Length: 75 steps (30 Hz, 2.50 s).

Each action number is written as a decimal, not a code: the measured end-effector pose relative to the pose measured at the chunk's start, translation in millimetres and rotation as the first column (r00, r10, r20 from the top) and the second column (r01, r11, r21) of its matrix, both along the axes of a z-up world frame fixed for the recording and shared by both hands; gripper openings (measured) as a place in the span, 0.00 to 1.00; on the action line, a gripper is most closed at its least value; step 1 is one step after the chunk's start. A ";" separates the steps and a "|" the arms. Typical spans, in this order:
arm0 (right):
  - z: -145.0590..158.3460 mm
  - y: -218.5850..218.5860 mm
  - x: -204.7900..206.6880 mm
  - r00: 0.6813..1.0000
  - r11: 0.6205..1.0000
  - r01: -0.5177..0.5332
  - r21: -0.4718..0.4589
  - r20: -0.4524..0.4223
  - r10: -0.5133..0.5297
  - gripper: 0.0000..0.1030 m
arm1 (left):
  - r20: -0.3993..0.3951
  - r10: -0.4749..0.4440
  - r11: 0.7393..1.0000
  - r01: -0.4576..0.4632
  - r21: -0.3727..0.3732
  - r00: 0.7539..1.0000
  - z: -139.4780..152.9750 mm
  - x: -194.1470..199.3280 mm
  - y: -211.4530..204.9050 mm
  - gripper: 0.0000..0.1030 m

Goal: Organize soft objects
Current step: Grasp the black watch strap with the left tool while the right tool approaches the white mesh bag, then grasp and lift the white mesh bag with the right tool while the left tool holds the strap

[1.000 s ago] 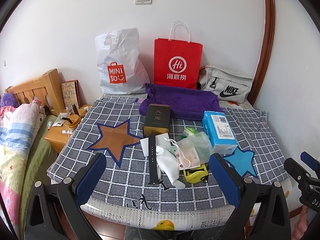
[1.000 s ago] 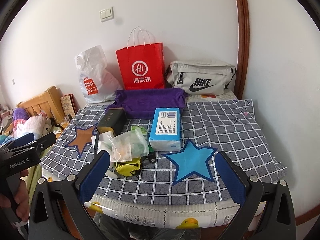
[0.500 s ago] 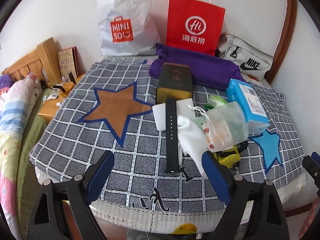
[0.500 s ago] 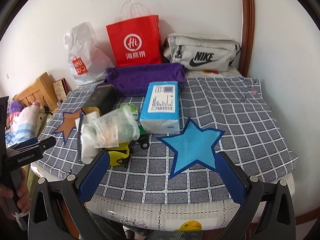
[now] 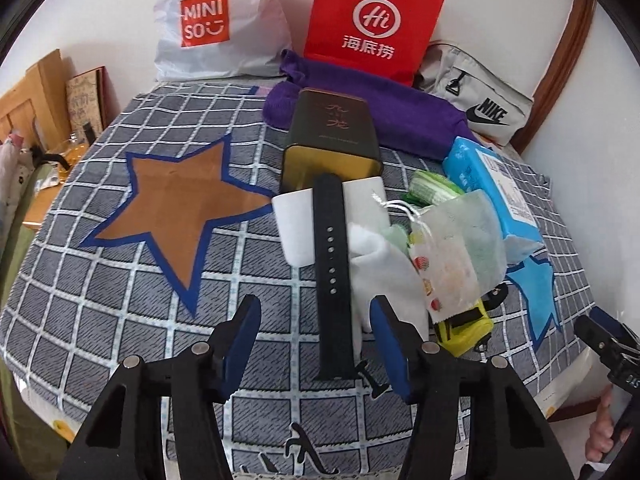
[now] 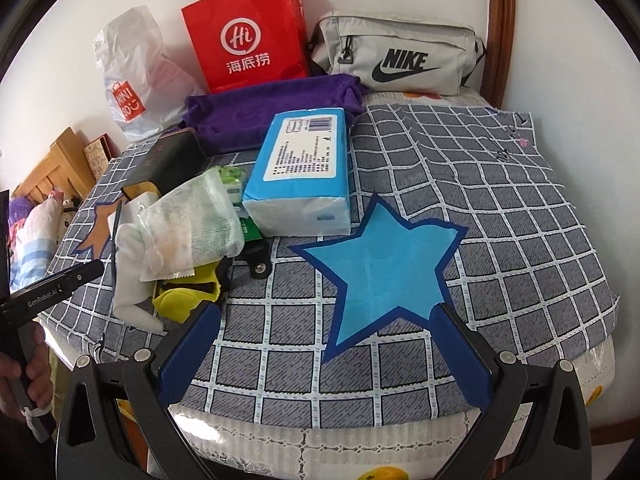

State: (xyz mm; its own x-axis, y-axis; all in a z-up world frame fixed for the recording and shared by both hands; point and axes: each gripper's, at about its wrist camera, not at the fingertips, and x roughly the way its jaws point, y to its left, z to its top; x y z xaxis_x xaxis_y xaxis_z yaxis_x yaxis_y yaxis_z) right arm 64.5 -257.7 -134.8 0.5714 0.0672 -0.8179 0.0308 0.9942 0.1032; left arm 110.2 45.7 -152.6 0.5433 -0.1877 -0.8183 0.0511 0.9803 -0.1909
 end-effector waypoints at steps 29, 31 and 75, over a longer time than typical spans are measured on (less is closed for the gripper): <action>-13.8 -2.1 22.6 0.999 1.000 0.004 -0.007 -0.053 -0.004 1.00 | -0.011 0.017 0.998 -0.018 -0.066 1.000 -8.2 9.8 29.6 0.19; -11.8 4.0 23.3 0.999 1.000 -0.010 -0.010 -0.047 0.010 1.00 | -0.038 0.048 0.998 -0.049 -0.026 0.998 -12.9 10.2 37.2 0.19; -29.5 119.3 75.6 0.960 0.961 -0.275 -0.021 0.055 0.276 0.10 | -0.021 0.114 0.993 -0.114 0.022 0.993 -49.8 22.5 53.0 0.20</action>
